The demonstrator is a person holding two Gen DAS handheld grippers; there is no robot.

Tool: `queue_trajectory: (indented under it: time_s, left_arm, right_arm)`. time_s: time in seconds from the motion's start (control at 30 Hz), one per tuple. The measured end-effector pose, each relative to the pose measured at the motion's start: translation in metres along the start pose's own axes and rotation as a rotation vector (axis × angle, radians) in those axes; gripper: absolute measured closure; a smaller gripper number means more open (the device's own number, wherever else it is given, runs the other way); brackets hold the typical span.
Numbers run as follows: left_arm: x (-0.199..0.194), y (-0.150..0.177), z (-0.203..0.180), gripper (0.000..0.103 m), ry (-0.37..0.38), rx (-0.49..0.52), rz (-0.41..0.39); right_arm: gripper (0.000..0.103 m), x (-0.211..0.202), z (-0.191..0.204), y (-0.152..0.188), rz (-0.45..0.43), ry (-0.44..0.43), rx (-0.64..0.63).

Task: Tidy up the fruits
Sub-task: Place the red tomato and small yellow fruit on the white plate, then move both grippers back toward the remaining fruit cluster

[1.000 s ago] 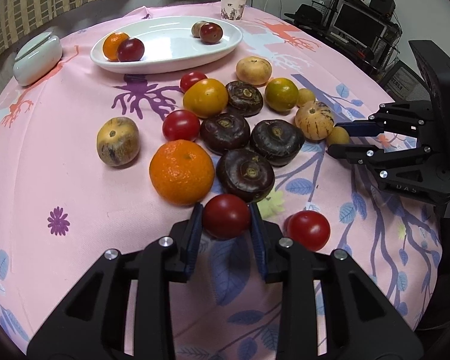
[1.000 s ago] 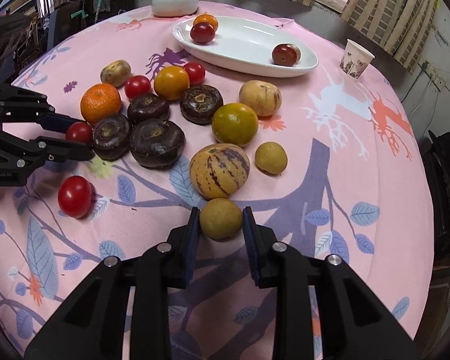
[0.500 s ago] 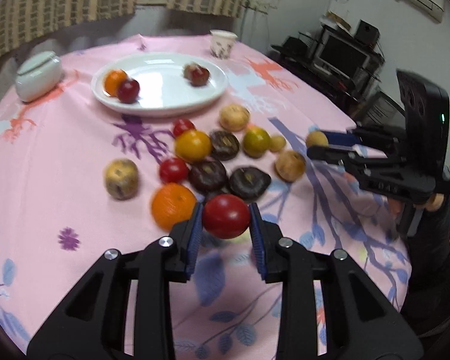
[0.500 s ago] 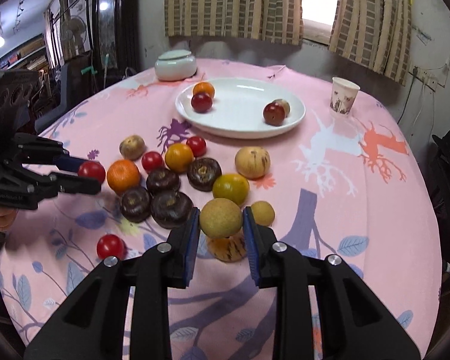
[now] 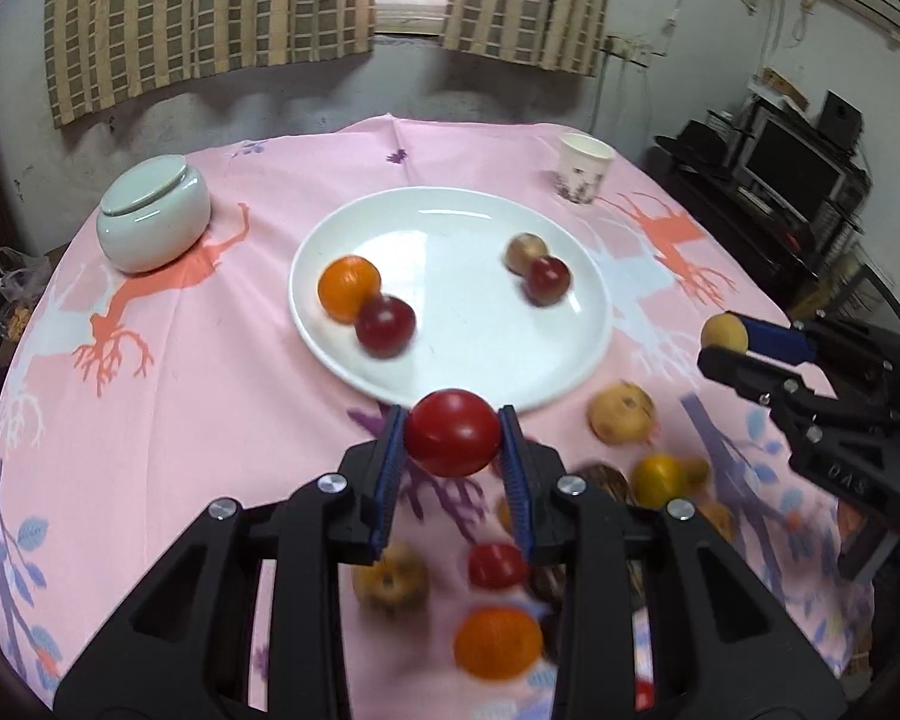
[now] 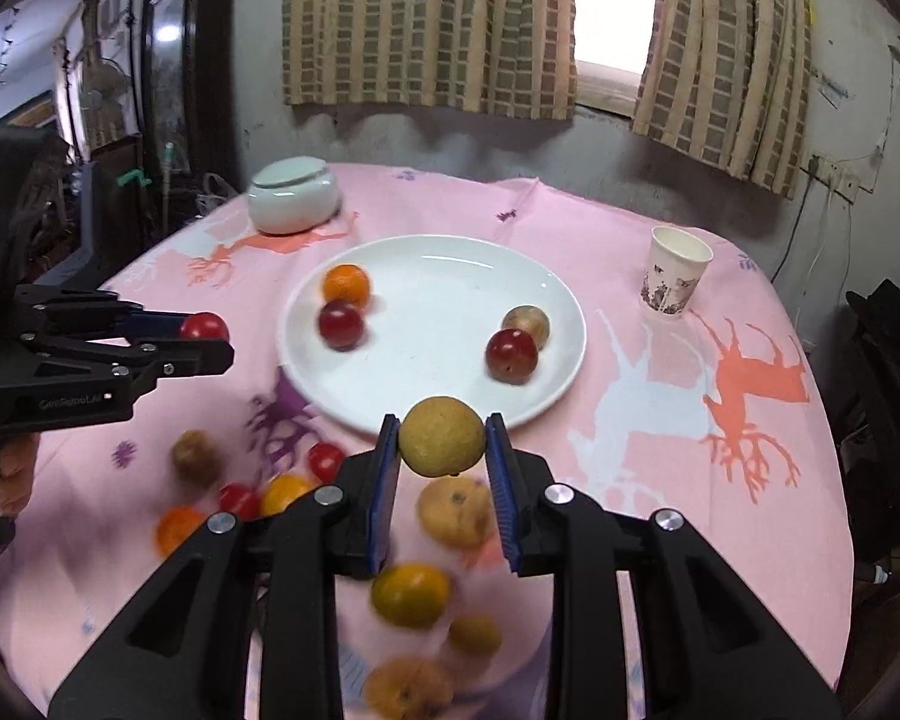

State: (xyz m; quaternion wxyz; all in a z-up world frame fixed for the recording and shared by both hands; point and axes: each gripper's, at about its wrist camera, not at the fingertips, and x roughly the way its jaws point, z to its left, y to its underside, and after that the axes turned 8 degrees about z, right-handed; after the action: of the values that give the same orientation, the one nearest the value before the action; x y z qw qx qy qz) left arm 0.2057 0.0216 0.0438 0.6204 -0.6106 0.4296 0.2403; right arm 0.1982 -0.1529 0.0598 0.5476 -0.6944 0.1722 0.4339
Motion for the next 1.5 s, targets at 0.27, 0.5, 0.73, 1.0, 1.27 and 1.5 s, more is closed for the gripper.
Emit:
queue_trajectory:
  time_s: [0.27, 0.5, 0.73, 1.0, 1.27, 1.5]
  left_arm:
    - [0.066, -0.023, 0.026, 0.072, -0.048, -0.067, 0.086]
    - [0.083, -0.034, 0.029, 0.071, -0.045, -0.067, 0.088]
    - [0.053, -0.029, 0.024, 0.039, -0.081, -0.067, 0.01]
    - [0.001, 0.001, 0.025, 0.029, -0.056, -0.085, -0.024]
    - [-0.019, 0.048, 0.013, 0.02, -0.024, -0.118, 0.003]
    - [-0.025, 0.089, -0.003, 0.018, -0.03, -0.088, 0.013]
  right_arm:
    - [0.074, 0.084, -0.012, -0.028, 0.167, 0.025, 0.027]
    - [0.072, 0.108, -0.015, -0.031, 0.216, 0.03, 0.052]
    - [0.062, 0.078, -0.017, -0.025, 0.169, -0.005, 0.086]
    - [0.045, 0.006, -0.03, 0.012, 0.062, -0.076, 0.173]
    - [0.042, -0.029, -0.02, 0.057, 0.06, -0.116, 0.187]
    - [0.042, -0.029, -0.001, 0.097, 0.082, -0.113, 0.126]
